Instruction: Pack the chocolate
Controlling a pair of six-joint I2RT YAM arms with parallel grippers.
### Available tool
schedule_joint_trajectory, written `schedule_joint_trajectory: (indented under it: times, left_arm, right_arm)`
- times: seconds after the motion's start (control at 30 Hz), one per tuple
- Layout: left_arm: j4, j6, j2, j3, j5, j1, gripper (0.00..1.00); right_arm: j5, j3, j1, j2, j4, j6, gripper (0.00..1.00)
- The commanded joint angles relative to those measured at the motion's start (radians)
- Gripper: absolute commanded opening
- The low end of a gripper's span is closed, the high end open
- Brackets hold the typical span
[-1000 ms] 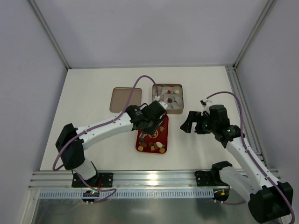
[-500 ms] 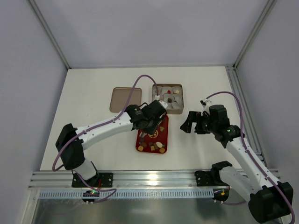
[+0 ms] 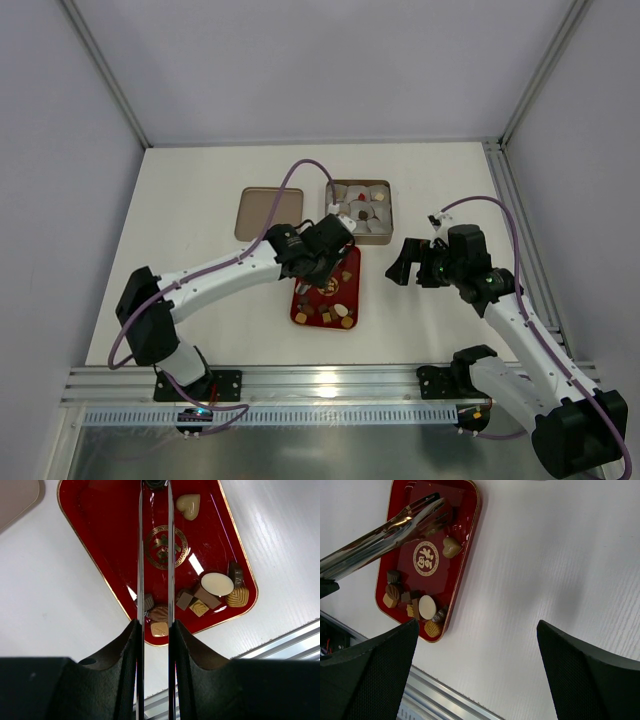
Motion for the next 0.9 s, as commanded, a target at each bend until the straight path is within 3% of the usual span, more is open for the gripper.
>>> schedule_joint_trajectory:
  times: [0.0, 0.87]
  left_arm:
    - [-0.003, -0.007, -0.058, 0.033, -0.029, -0.004, 0.28]
    - [-0.021, -0.011, -0.087, 0.035, -0.046, -0.004, 0.28]
  right_arm:
    - [0.006, 0.004, 0.008, -0.001, 0.026, -0.008, 1.0]
    - [0.008, 0.005, 0.012, 0.0, 0.025, -0.008, 1.0]
